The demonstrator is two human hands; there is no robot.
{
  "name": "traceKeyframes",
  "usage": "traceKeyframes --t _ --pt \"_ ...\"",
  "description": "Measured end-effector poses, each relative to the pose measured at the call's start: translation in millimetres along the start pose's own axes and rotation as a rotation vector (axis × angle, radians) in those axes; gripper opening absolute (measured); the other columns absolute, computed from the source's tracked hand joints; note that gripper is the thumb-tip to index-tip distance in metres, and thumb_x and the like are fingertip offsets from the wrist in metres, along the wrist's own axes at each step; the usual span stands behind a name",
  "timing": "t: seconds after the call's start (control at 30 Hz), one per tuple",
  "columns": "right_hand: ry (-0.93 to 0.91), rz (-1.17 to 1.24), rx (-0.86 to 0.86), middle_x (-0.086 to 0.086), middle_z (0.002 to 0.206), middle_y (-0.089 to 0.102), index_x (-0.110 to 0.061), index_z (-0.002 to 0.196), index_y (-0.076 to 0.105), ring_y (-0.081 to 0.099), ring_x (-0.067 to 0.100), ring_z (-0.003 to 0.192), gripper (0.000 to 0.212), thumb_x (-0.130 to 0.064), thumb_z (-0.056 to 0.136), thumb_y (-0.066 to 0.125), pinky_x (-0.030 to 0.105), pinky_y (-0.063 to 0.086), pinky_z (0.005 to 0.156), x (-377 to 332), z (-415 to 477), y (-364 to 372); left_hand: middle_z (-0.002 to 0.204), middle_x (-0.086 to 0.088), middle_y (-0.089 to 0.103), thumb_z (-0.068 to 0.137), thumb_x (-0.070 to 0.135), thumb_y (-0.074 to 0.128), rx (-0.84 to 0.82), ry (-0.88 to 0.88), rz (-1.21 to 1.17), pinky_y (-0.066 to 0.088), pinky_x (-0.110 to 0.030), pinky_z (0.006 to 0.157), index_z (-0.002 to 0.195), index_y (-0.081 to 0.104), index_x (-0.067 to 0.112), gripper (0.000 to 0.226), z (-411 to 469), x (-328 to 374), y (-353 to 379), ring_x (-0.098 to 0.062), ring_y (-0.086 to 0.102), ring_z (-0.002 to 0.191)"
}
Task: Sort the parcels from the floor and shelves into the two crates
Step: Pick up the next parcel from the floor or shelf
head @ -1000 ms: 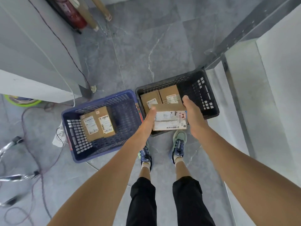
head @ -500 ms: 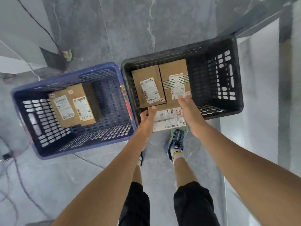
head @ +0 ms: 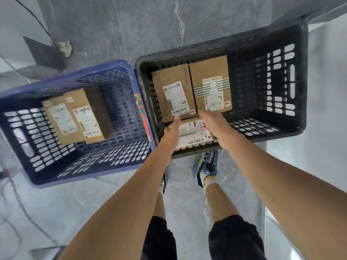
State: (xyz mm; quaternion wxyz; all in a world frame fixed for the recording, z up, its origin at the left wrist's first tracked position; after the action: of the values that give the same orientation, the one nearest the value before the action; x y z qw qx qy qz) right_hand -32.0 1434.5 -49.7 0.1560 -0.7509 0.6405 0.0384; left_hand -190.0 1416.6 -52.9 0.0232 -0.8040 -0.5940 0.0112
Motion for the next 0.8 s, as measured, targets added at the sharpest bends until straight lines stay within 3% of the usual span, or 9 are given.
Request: traceKeyframes --t 0.13,0.2,0.3,0.37,0.4,0.47,0.57,0.7,0.8 --pt "0.037 -0.008 -0.088 0.035 0.139 0.055 0.008 0.134 0.056 0.054 0.049 0.13 0.045 -0.027 0.113 0.038 0.055 0.043 0.11 5 14 15 0.167 -0.005 0.024 0.082 0.091 0.033 0.058 -0.045 -0.012 0.021 -0.053 0.123 0.163 0.014 0.031 0.102 4 4 0 -0.031 0.026 0.152" --pt "0.046 -0.009 -0.073 0.037 0.142 0.052 0.013 0.136 0.053 0.054 0.048 0.128 0.045 -0.023 0.113 0.04 0.046 0.048 0.1 7 18 17 0.169 -0.007 0.02 0.091 0.081 0.034 0.09 -0.044 0.004 0.02 -0.052 0.121 0.164 0.005 0.029 0.094 12 -1 1 -0.033 0.023 0.153" --pt "0.058 -0.048 -0.056 0.032 0.117 0.063 -0.002 0.107 0.062 0.058 0.033 0.099 0.027 -0.021 0.108 0.044 0.038 0.039 0.081 8 26 18 0.168 -0.013 0.019 0.098 0.071 0.033 0.141 -0.008 0.123 0.024 -0.053 0.118 0.163 -0.002 0.026 0.087 16 -7 5 -0.038 0.025 0.151" --pt "0.09 -0.04 -0.035 0.028 0.101 0.059 -0.009 0.093 0.055 0.053 0.028 0.093 0.02 -0.025 0.103 0.048 0.04 0.035 0.079 8 29 16 0.167 -0.017 0.02 0.1 0.068 0.031 0.155 0.006 0.193 0.025 -0.052 0.116 0.163 0.0 0.023 0.083 13 -9 6 -0.04 0.027 0.149" --pt "0.107 -0.049 -0.046 0.008 0.095 0.046 -0.008 0.094 0.056 0.052 0.027 0.094 0.022 -0.027 0.102 0.049 0.041 0.035 0.08 8 31 15 0.166 -0.018 0.02 0.101 0.066 0.029 0.157 0.013 0.221 0.026 -0.052 0.116 0.163 0.002 0.022 0.081 10 -7 6 -0.04 0.028 0.149" --pt "0.128 -0.06 -0.081 0.031 0.132 0.055 0.0 0.117 0.063 0.056 0.03 0.101 0.038 -0.032 0.101 0.051 0.043 0.04 0.088 5 36 15 0.166 -0.019 0.018 0.103 0.063 0.026 0.142 0.011 0.276 0.027 -0.051 0.115 0.162 0.007 0.021 0.075 9 0 7 -0.04 0.027 0.148" --pt "0.134 -0.02 -0.134 0.017 0.128 0.064 -0.016 0.123 0.063 0.062 0.031 0.115 0.046 -0.044 0.088 0.056 0.049 0.048 0.107 2 38 18 0.165 -0.02 0.02 0.098 0.069 0.03 0.178 -0.047 0.257 0.028 -0.052 0.113 0.164 0.001 0.019 0.087 13 6 8 -0.04 0.03 0.146" --pt "0.146 0.12 -0.093 0.011 0.115 0.073 -0.022 0.097 0.066 0.068 0.026 0.108 0.02 -0.038 0.095 0.055 0.046 0.052 0.104 12 44 15 0.165 -0.014 0.022 0.102 0.056 0.037 0.312 0.077 0.168 0.03 -0.053 0.115 0.162 0.011 0.019 0.075 7 -1 16 -0.037 0.031 0.145" --pt "0.164 0.09 -0.054 0.008 0.113 0.076 -0.015 0.105 0.069 0.068 0.023 0.106 0.028 -0.032 0.101 0.047 0.043 0.048 0.095 19 41 12 0.158 -0.012 0.033 0.103 0.05 0.036 0.368 0.195 0.22 0.029 -0.053 0.115 0.155 0.03 0.019 0.061 3 -16 22 -0.033 0.034 0.142"
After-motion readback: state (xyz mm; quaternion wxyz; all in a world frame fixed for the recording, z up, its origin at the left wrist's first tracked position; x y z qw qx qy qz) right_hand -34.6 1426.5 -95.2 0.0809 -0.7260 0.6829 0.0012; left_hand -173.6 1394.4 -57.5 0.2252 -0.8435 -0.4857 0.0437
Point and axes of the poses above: each hand's wrist, its own z-axis towards the middle knuckle, its own y-axis out of the palm, x = y × z, the point moved 1 cm from there along z, towards the middle knuckle
